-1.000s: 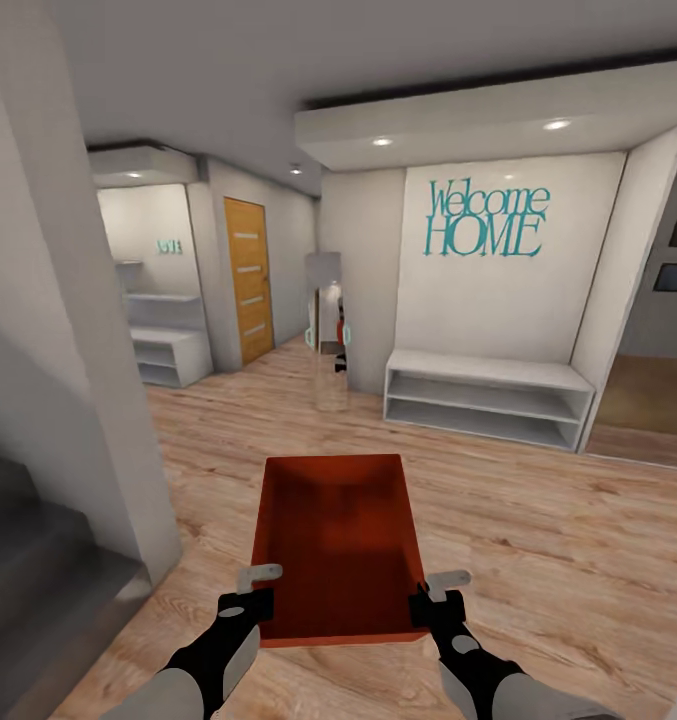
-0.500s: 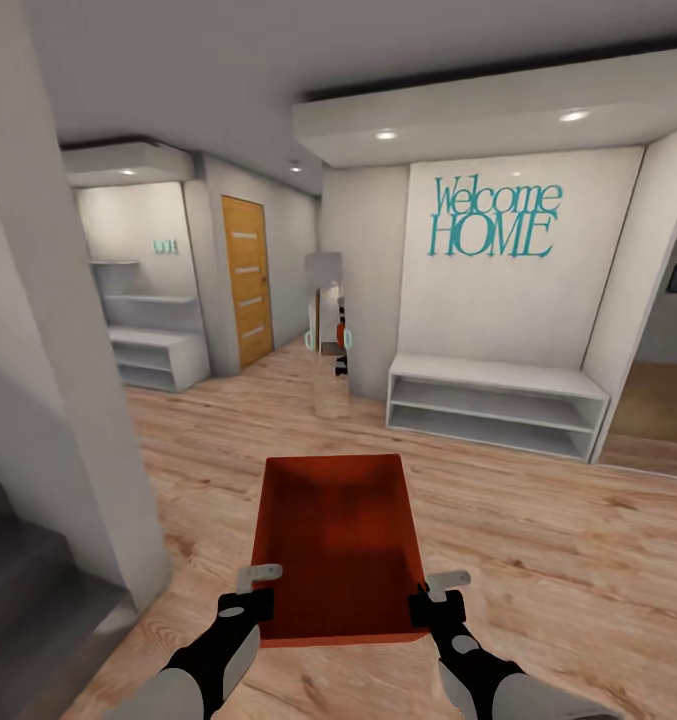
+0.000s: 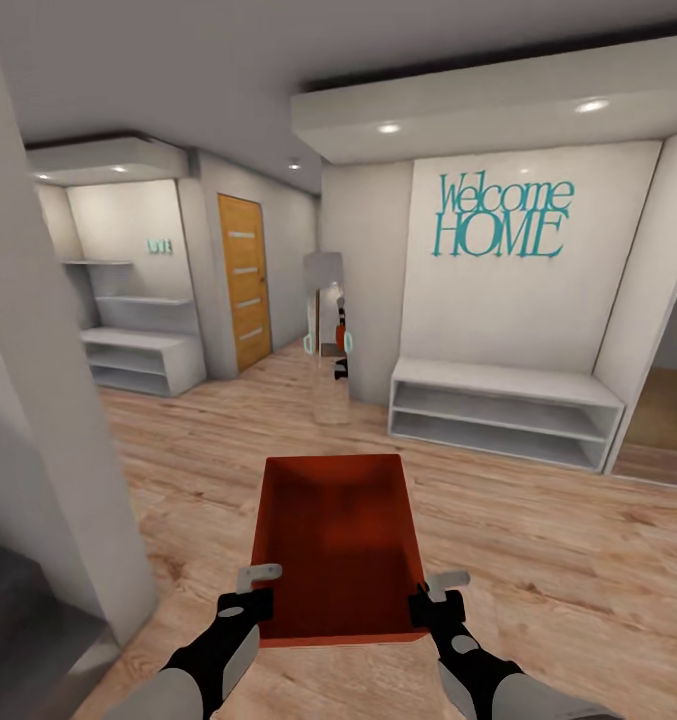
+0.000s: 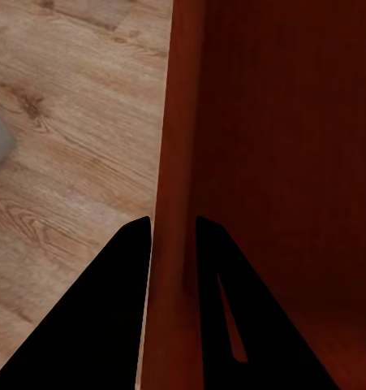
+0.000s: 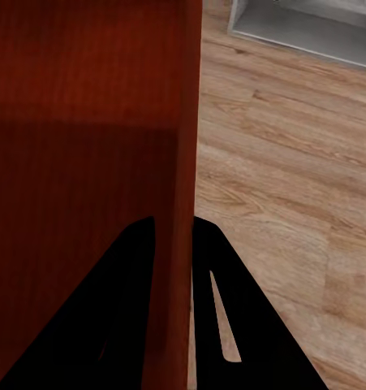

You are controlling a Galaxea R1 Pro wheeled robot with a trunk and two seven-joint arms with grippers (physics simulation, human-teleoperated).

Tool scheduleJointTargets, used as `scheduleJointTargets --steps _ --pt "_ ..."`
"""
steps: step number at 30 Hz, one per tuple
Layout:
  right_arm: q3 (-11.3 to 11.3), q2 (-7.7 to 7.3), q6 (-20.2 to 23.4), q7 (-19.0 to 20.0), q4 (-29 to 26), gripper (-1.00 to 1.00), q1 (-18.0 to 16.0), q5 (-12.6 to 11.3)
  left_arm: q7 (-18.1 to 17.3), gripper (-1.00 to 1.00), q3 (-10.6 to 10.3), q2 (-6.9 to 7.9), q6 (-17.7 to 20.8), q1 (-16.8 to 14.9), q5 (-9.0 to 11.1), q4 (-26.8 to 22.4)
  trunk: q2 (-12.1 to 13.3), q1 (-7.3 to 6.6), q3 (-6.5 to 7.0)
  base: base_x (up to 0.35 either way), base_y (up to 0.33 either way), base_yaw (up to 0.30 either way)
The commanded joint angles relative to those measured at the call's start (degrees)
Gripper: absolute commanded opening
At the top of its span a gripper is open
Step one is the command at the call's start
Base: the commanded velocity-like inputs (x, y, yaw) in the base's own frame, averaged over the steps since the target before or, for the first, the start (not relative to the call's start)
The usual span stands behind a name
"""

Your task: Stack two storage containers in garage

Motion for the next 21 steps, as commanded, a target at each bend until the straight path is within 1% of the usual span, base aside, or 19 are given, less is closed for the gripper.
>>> scheduleJointTargets --steps 1,21 --pt "-2.61 0.0 -0.25 -0.79 -0.19 -1.0 -0.11 -0.08 1.01 -1.0 -0.07 0.27 0.32 0.03 0.23 0.07 -0.06 0.04 -0.08 0.322 0.0 0.0" --pt "-2.62 -0.04 -0.29 -0.79 -0.19 -1.0 -0.11 -0.12 1.01 -1.0 -0.07 0.35 0.32 0.03 0.23 0.06 -0.06 0.04 -0.08 0.322 0.0 0.0"
